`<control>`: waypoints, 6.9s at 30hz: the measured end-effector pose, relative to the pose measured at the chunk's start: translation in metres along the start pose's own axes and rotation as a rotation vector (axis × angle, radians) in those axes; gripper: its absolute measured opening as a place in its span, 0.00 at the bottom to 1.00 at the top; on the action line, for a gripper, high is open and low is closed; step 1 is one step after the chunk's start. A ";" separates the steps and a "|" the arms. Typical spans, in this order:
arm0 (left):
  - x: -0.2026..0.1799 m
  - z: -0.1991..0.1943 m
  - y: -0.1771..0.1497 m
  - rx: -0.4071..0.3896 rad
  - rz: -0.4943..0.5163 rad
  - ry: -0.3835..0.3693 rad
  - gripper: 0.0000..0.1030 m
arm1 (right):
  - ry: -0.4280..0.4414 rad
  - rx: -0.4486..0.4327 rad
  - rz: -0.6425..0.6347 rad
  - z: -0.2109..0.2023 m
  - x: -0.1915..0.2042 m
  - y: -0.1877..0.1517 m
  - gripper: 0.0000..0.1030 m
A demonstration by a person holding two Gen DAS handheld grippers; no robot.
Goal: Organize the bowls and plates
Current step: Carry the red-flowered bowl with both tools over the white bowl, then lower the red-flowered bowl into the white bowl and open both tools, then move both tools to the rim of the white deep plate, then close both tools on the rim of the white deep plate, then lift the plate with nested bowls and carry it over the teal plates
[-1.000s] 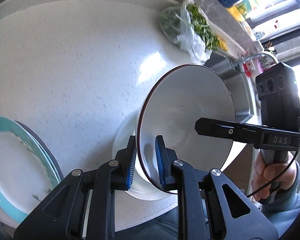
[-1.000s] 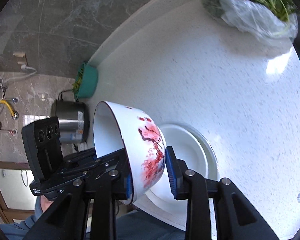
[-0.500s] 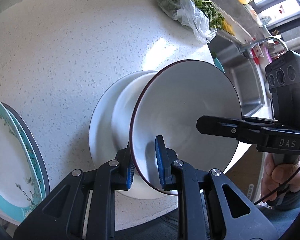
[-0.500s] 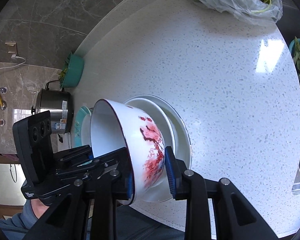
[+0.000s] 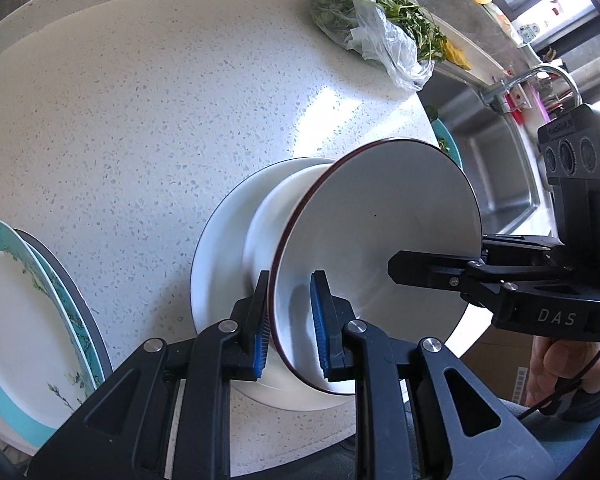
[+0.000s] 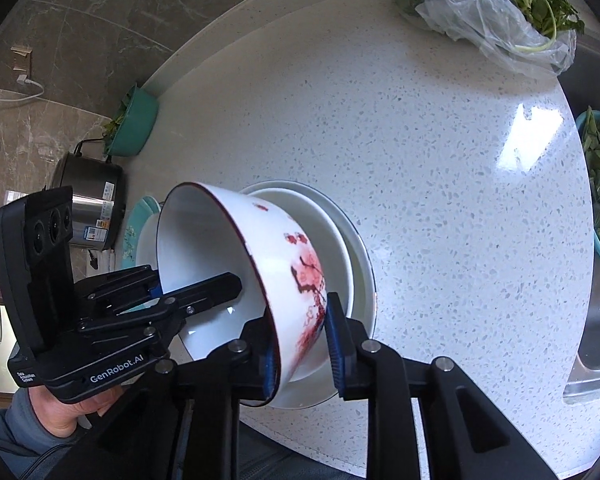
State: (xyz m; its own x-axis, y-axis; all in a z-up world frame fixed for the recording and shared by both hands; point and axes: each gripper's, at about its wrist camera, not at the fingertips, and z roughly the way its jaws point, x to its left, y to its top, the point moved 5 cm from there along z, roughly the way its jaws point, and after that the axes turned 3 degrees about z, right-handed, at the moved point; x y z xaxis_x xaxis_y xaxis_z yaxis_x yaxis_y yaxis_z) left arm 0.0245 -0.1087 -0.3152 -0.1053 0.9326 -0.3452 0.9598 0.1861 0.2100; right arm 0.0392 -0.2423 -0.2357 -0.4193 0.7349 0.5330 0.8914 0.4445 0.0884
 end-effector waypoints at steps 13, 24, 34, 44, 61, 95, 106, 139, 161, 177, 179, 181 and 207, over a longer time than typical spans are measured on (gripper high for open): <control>0.001 -0.006 -0.001 -0.044 -0.011 -0.009 0.16 | -0.086 -0.006 -0.063 -0.005 -0.001 0.002 0.20; -0.001 -0.020 -0.007 -0.115 -0.007 0.002 0.18 | -0.189 0.025 -0.132 0.006 0.006 0.010 0.12; 0.008 -0.036 -0.012 -0.189 -0.017 0.000 0.25 | -0.277 0.074 -0.196 0.018 0.019 0.013 0.11; 0.017 -0.035 -0.020 -0.183 -0.036 -0.015 0.25 | -0.360 0.102 -0.272 0.035 0.040 0.019 0.12; 0.027 -0.032 -0.025 -0.170 -0.058 -0.036 0.44 | -0.500 0.022 -0.450 0.051 0.075 0.004 0.39; 0.036 -0.023 -0.028 -0.164 -0.138 -0.073 0.44 | -0.420 -0.029 -0.588 0.030 0.072 0.000 0.71; 0.041 -0.044 -0.040 -0.205 -0.123 -0.041 0.47 | -0.131 -0.101 -0.382 -0.013 0.041 0.020 0.71; 0.034 -0.034 -0.109 -0.206 -0.274 0.271 0.61 | -0.179 0.081 -0.617 0.028 0.005 0.013 0.53; 0.046 0.021 -0.084 -0.201 -0.309 0.234 0.30 | -0.058 0.148 -0.701 0.076 0.013 0.009 0.27; 0.033 0.025 -0.070 -0.197 -0.247 0.234 0.19 | -0.058 0.094 -0.626 0.069 0.005 0.004 0.26; 0.032 0.024 -0.069 -0.195 -0.240 0.233 0.18 | -0.062 0.091 -0.616 0.067 0.003 0.003 0.26; 0.030 0.023 -0.069 -0.195 -0.236 0.232 0.18 | -0.064 0.090 -0.601 0.065 0.001 0.001 0.26; 0.006 -0.117 -0.055 -0.280 -0.119 0.184 0.17 | -0.092 -0.030 -0.583 -0.017 0.080 -0.001 0.25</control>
State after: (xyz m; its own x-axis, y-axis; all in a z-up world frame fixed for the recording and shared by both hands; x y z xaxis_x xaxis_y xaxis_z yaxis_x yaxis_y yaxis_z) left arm -0.0593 -0.0775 -0.2220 -0.2815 0.9346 -0.2173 0.8323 0.3505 0.4294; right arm 0.0080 -0.1925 -0.1787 -0.8537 0.4154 0.3142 0.5130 0.7747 0.3697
